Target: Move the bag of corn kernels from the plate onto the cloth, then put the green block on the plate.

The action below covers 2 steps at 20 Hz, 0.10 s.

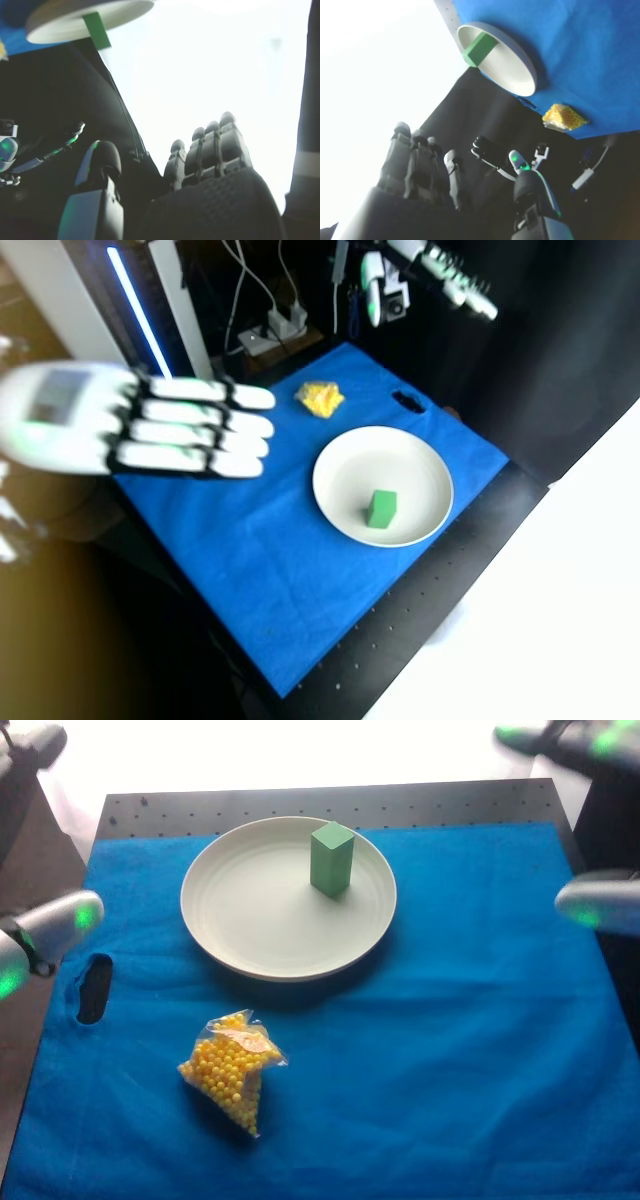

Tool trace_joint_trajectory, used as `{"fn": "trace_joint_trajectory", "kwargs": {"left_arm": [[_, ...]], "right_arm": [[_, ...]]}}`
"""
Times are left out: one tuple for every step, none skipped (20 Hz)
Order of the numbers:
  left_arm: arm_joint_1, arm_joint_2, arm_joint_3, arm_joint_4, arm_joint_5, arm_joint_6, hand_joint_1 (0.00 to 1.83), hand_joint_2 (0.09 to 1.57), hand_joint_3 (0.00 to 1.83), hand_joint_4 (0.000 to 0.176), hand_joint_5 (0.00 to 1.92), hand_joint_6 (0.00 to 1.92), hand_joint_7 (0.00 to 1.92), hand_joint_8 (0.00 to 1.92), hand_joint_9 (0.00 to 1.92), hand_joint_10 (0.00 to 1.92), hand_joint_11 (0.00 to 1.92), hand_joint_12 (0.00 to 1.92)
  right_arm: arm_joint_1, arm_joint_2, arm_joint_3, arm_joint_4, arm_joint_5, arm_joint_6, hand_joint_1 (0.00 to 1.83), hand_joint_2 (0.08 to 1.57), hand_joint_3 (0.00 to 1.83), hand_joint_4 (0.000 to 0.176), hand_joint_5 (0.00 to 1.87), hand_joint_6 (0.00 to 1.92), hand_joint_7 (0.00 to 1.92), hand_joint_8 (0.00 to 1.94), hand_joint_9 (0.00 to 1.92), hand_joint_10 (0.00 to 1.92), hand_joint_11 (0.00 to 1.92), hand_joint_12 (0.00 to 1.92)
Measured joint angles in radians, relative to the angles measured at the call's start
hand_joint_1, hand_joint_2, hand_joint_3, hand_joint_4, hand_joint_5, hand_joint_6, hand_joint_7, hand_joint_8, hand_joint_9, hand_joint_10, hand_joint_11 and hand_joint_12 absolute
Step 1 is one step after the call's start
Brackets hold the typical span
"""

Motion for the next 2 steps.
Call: {"fn": "trace_joint_trajectory", "kwargs": {"left_arm": [[0.0,0.01,-0.002,0.015,-0.018,0.004,0.48,1.19,0.0,0.163,0.0,0.0,0.0,0.0,0.0,0.0,0.0,0.0],[0.0,0.021,-0.008,0.023,-0.031,0.005,0.44,1.2,0.0,0.173,0.0,0.0,0.0,0.0,0.0,0.0,0.0,0.0]], "right_arm": [[-0.015,0.014,-0.007,0.032,0.05,-0.015,0.47,1.21,0.0,0.123,0.0,0.0,0.0,0.0,0.0,0.0,0.0,0.0],[-0.022,0.031,-0.023,0.07,0.089,-0.062,0.51,1.21,0.0,0.102,0.0,0.0,0.0,0.0,0.0,0.0,0.0,0.0]]}}
